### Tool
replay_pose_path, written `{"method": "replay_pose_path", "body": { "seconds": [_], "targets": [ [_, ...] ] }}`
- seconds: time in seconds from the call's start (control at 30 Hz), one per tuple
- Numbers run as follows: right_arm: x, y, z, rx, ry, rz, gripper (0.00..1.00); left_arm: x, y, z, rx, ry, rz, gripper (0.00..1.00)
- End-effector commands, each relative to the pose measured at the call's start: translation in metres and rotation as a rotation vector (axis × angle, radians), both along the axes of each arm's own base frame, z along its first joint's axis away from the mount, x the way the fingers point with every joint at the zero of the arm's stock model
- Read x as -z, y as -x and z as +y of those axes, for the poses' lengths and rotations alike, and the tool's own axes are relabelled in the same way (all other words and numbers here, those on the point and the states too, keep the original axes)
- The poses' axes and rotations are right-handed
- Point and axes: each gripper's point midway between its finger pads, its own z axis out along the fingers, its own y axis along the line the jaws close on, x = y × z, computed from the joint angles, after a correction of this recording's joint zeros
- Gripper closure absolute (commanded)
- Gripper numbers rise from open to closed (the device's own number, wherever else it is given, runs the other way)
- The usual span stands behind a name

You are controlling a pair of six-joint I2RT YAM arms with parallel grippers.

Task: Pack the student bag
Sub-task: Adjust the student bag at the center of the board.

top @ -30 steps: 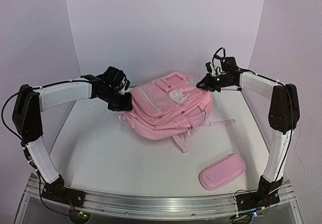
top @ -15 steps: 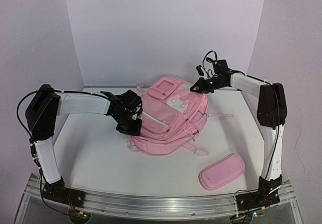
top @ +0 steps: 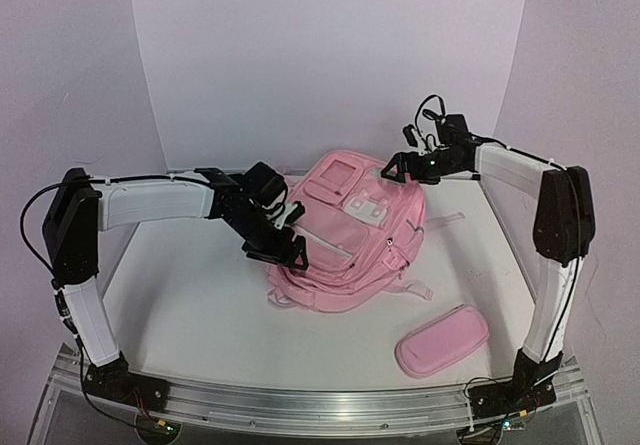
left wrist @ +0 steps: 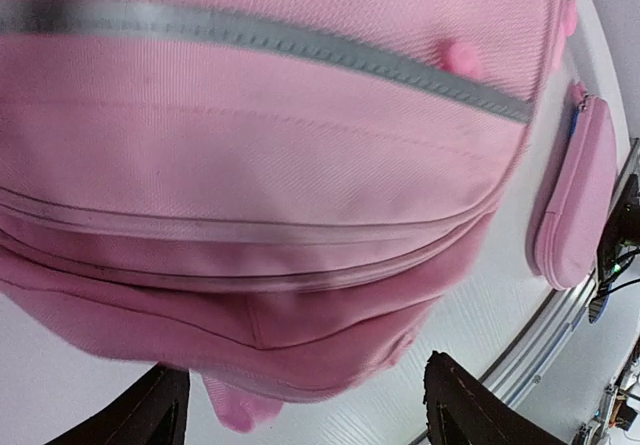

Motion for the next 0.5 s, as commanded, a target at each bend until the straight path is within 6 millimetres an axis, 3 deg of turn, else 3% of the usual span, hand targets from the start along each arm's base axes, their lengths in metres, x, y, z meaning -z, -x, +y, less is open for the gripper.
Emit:
{"method": "replay_pose_path", "body": {
  "seconds": [0.0,0.17,0.3,0.4,0.47],
  "targets": [
    [-0.040,0.042,-0.011,0.000,-0.018,0.002,0.02,-0.092,-0.022,-0.031,0.062,0.184,-0.182,0.20],
    [-0.027,0.050,-0.037,0.050,-0.015,0.050,0.02,-0.104,-0.037,-0.048,0.060,0.199,-0.184,0.22],
    [-0.009,0.055,-0.041,0.017,0.006,0.072,0.02,-0.085,-0.035,-0.039,-0.022,0.148,-0.109,0.21],
    [0.007,0.066,-0.039,-0.006,0.000,0.114,0.02,-0.069,-0.022,-0.024,-0.107,0.141,-0.038,0.21],
    [0.022,0.078,-0.043,-0.014,0.017,0.146,0.04,-0.046,-0.008,-0.008,-0.178,0.108,0.034,0.21]
  ]
}}
